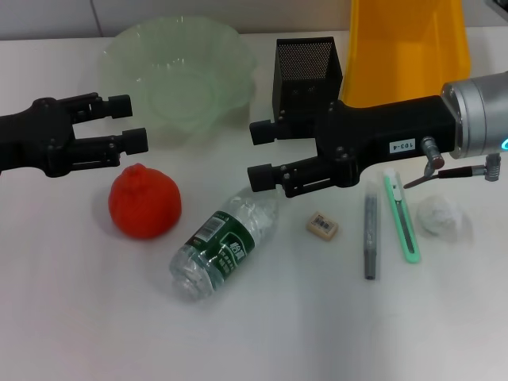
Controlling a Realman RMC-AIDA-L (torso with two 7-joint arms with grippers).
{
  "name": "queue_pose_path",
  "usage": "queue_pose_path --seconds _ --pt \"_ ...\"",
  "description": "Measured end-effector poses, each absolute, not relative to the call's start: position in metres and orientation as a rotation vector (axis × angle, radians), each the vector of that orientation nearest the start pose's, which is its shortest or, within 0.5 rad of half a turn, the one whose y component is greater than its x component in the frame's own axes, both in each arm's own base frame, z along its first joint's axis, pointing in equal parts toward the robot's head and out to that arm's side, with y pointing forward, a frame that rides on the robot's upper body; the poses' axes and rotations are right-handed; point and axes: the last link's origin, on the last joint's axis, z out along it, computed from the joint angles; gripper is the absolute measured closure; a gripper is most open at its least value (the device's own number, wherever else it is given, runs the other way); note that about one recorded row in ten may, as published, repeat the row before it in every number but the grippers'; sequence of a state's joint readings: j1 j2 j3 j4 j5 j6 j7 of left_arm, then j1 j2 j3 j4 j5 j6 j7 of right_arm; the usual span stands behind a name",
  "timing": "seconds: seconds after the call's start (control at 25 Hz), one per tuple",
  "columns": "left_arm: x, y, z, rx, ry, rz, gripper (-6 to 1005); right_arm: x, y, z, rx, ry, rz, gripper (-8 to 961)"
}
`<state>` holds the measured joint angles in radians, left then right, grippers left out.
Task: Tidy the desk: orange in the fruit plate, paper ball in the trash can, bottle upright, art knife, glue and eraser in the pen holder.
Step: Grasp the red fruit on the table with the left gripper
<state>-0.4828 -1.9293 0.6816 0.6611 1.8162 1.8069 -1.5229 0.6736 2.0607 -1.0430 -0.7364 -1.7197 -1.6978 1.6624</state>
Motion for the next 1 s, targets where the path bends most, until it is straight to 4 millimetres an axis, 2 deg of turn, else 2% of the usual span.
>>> queue_pose_path --seconds 0.56,0.76,0.84,0.88,0.92,1.0 --pt "-0.264 0.316 0.071 -2.726 -0.695 -0.954 226 0.162 0.34 -0.007 -3.038 0.554 0.945 129" --pt "-0.268 0.318 0.07 -2.736 -0.739 -0.88 238 0.179 0.344 0.014 -2.827 0.537 1.11 128" --pt "-0.272 0.321 0.069 -2.744 -0.795 -0.793 243 0.189 0.345 0.025 -2.703 0.549 1.209 128" --pt "-0.275 0.326 0.067 -2.748 -0.847 -0.695 246 0.2 0.343 0.035 -2.579 0.559 1.304 128" --pt "-0.275 0.326 0.067 -2.748 -0.847 -0.695 248 0.2 0.343 0.035 -2.579 0.559 1.304 128" --pt "-0.278 0.329 0.064 -2.744 -0.883 -0.61 253 0.21 0.342 0.044 -2.468 0.562 1.373 128"
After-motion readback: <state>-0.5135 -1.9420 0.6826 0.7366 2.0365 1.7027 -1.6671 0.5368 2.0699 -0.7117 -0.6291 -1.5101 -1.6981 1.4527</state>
